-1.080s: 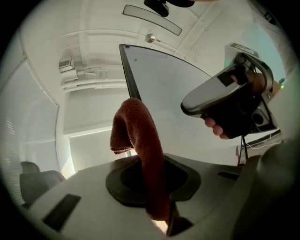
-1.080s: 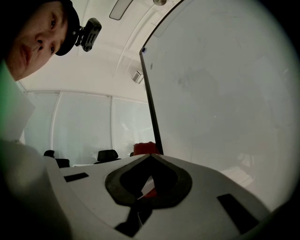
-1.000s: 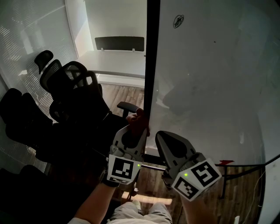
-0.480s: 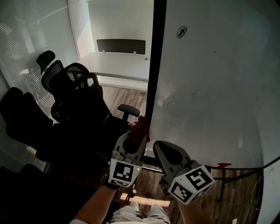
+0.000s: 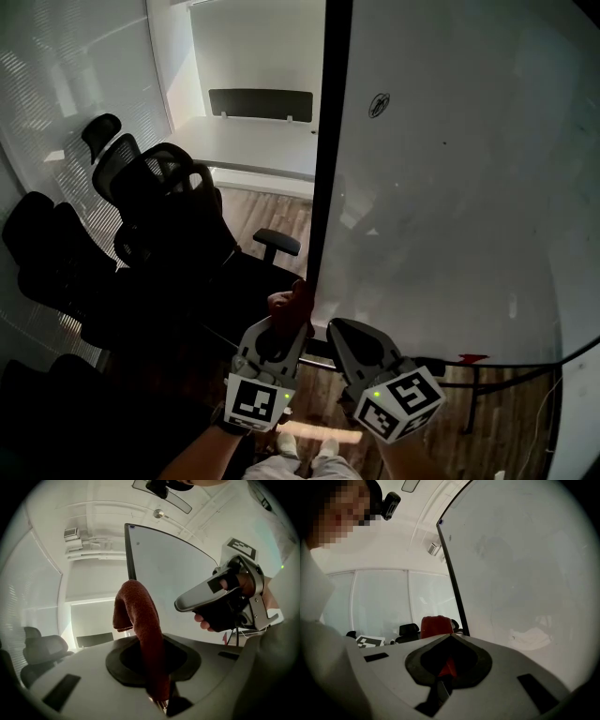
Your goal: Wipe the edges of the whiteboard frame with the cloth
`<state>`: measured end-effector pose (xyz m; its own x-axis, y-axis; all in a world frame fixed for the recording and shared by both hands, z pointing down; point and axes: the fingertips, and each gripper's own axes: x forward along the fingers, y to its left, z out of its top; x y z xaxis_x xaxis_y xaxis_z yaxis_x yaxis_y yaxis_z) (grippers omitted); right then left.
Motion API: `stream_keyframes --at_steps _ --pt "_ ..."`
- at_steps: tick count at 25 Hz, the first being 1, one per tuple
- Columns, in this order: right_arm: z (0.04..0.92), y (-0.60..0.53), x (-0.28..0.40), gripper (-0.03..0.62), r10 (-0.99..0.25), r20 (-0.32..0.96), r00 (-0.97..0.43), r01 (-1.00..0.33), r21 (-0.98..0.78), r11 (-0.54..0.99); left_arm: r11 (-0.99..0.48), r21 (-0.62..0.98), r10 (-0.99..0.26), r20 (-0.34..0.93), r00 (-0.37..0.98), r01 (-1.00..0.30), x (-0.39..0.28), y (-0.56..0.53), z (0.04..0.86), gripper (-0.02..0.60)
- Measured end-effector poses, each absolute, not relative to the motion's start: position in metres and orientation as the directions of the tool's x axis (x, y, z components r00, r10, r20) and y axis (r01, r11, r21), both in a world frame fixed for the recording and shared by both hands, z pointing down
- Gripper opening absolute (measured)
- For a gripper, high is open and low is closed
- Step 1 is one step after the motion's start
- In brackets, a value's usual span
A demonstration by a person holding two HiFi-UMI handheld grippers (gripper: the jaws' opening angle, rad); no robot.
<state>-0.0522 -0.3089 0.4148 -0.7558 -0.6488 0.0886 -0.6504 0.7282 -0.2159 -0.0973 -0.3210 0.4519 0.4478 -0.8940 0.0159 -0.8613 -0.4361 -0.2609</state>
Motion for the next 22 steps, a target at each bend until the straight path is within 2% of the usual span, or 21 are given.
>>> stream_keyframes --at_steps 22 --pt "0.398 -0.233 -0.024 0.002 -0.595 0.089 -0.798 -0.598 -0.235 0.767 -0.439 -0.115 -0.898 0.060 0.435 -0.891 -0.064 -0.207 0.409 0.072"
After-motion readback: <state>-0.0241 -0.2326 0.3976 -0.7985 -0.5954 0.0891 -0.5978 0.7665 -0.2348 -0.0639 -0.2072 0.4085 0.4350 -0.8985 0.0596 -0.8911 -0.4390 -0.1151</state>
